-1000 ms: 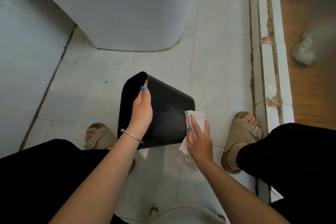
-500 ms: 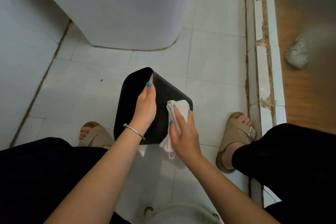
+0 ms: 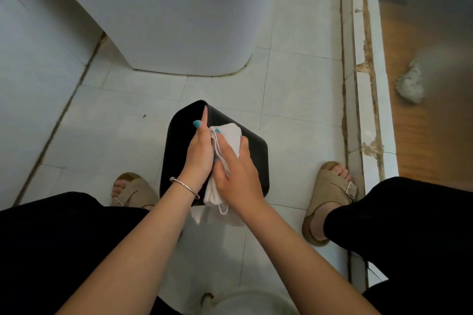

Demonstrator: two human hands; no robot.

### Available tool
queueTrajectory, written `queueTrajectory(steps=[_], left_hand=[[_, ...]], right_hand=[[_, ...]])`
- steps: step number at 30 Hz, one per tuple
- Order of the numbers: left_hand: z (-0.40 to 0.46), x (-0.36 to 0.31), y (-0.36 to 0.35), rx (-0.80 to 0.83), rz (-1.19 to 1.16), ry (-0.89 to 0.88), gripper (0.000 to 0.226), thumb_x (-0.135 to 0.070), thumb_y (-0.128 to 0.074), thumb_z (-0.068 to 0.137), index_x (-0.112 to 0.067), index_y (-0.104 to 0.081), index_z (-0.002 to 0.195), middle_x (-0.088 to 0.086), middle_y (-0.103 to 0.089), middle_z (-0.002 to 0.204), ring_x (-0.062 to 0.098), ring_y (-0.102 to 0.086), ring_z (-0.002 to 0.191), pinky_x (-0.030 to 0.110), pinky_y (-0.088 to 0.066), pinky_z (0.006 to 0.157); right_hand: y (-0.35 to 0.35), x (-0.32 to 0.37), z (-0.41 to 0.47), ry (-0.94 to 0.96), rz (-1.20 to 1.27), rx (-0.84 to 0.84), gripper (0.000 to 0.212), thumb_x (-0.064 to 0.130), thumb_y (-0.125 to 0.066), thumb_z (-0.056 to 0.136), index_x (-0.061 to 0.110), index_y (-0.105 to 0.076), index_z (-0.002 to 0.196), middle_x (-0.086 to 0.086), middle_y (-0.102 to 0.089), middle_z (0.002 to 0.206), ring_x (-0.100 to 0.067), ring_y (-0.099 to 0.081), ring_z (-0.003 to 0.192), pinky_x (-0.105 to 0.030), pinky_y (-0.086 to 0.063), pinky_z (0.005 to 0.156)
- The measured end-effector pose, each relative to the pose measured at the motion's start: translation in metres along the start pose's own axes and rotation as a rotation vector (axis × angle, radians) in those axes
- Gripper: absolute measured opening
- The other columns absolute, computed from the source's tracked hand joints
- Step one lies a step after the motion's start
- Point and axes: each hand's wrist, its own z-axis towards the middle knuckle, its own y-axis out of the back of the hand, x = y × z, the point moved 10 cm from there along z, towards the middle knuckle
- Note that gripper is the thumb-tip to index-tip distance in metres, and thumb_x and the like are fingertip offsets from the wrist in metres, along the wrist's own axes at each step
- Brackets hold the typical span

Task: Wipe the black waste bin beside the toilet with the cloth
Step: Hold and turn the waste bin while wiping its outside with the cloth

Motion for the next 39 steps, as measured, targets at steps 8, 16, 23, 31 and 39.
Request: queueTrajectory(steps=[8, 16, 23, 31, 39], left_hand=[[0.002, -0.002, -0.011, 0.034, -0.062, -0.017, 0.052, -0.058, -0.012, 0.097, -0.044, -0.026, 0.145, -0.011, -0.031, 0.151, 0.001, -0.029, 0.132, 0.001, -0.025, 0.089], [0.003, -0.005, -0.009, 0.037, -0.074, -0.041, 0.055, -0.061, -0.015, 0.095, -0.041, -0.028, 0.145, -0.014, -0.031, 0.151, -0.01, -0.028, 0.125, -0.008, -0.024, 0.082], [0.008, 0.013, 0.015, -0.032, -0.03, 0.037, 0.049, -0.064, -0.011, 0.093, -0.057, -0.025, 0.139, -0.013, -0.024, 0.154, 0.013, -0.024, 0.14, 0.024, -0.021, 0.1], [0.008, 0.013, 0.017, 0.001, 0.002, 0.063, 0.065, -0.076, -0.009, 0.077, -0.059, -0.021, 0.139, -0.012, -0.023, 0.155, 0.018, -0.024, 0.141, 0.035, -0.022, 0.109], [0.002, 0.012, 0.018, -0.025, -0.043, 0.033, 0.053, -0.062, -0.012, 0.093, -0.05, -0.02, 0.144, -0.015, -0.021, 0.155, 0.002, -0.021, 0.134, 0.022, -0.02, 0.101]], right_hand=[[0.017, -0.032, 0.061, -0.12, -0.136, -0.011, 0.047, 0.048, -0.04, 0.096, 0.056, -0.029, 0.141, 0.004, -0.029, 0.149, -0.023, -0.056, 0.109, -0.03, -0.042, 0.073], [0.013, -0.055, 0.062, -0.18, -0.066, 0.04, 0.044, 0.065, -0.039, 0.091, 0.067, -0.027, 0.134, 0.011, -0.014, 0.16, -0.017, -0.04, 0.135, -0.028, -0.036, 0.084], [0.0, -0.1, 0.067, -0.297, -0.101, 0.07, 0.04, 0.056, -0.036, 0.095, 0.062, -0.033, 0.135, 0.009, -0.016, 0.159, -0.022, -0.045, 0.129, -0.034, -0.039, 0.09], [0.012, -0.173, 0.058, -0.55, -0.107, 0.068, 0.04, 0.051, -0.033, 0.098, 0.057, -0.036, 0.137, 0.003, -0.02, 0.157, -0.032, -0.047, 0.126, -0.038, -0.038, 0.095], [0.007, -0.14, 0.071, -0.428, -0.169, 0.036, 0.04, 0.042, -0.037, 0.099, 0.05, -0.043, 0.137, -0.004, -0.036, 0.145, -0.032, -0.052, 0.116, -0.033, -0.038, 0.087]])
